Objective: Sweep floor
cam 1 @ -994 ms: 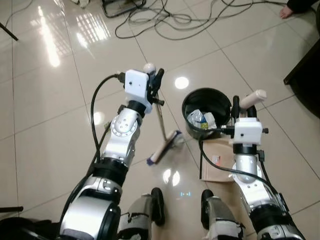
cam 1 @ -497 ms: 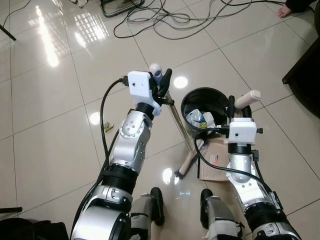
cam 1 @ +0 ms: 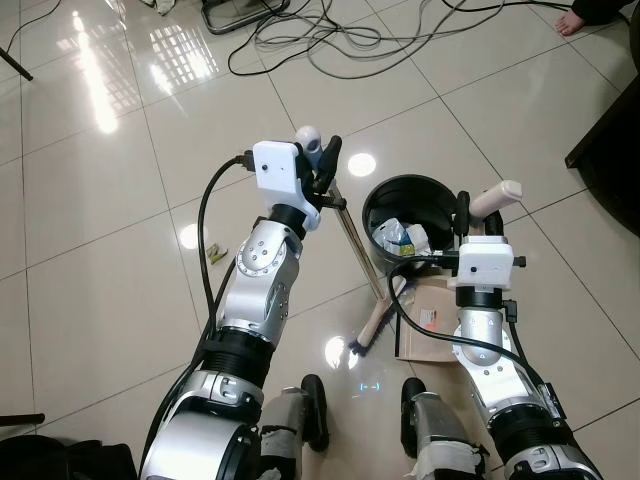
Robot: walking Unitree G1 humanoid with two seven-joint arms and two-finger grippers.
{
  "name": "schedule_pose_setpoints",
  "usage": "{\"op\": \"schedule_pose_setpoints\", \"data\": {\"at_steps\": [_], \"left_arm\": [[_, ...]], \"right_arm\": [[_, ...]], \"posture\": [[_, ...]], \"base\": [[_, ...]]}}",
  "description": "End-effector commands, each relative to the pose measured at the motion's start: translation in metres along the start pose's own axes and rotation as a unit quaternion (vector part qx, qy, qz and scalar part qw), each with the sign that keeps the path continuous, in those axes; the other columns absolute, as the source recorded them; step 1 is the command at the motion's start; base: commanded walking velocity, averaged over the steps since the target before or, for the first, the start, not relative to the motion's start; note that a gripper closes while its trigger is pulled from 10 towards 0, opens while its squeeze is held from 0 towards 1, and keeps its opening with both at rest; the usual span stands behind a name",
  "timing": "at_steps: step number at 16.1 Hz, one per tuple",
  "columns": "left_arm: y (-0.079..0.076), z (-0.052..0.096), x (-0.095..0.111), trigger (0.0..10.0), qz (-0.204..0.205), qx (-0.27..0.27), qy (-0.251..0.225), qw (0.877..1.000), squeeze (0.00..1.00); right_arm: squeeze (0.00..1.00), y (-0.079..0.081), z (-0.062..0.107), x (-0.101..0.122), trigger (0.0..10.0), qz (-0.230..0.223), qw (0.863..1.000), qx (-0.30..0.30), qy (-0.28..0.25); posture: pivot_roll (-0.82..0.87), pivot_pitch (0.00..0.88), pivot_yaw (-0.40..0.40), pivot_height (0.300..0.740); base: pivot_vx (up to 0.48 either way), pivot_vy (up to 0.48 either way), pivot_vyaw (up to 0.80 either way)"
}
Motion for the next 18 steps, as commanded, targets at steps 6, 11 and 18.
{"op": "schedule_pose_setpoints", "data": {"at_steps": [6, 11, 18], "left_arm": [[0.018, 0.010, 0.045, 10.0, 0.025, -0.068, -0.025, 0.997, 0.00], [0.036, 0.017, 0.042, 10.0, -0.059, -0.061, -0.018, 0.996, 0.00], [0.047, 0.021, 0.053, 10.0, -0.052, -0.049, -0.022, 0.997, 0.00]], "right_arm": [[0.00, 0.009, 0.003, -0.010, 10.0, -0.022, 0.999, 0.009, 0.028], [0.00, 0.011, -0.004, -0.007, 10.0, -0.038, 0.999, 0.010, 0.028], [0.00, 0.014, -0.008, -0.004, 10.0, -0.061, 0.998, 0.025, 0.021]], "posture": [[0.11, 0.294, 0.120, 0.740], [0.07, 0.255, 0.103, 0.740], [0.05, 0.198, 0.075, 0.740]], "base": [[0.000, 0.000, 0.00], [0.000, 0.000, 0.00], [0.000, 0.000, 0.00]]}}
Point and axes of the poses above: a point about 5 cm out from each wrist's last joint towards the gripper, its own z axis pointing back from the gripper into the wrist, its own x axis along the axis of the wrist's last joint, y = z × x, the point moved 3 cm from there along -z, pointing out of the wrist towards the gripper, and after that the axes turned 8 degrees about -z, right-handed, at the moved point
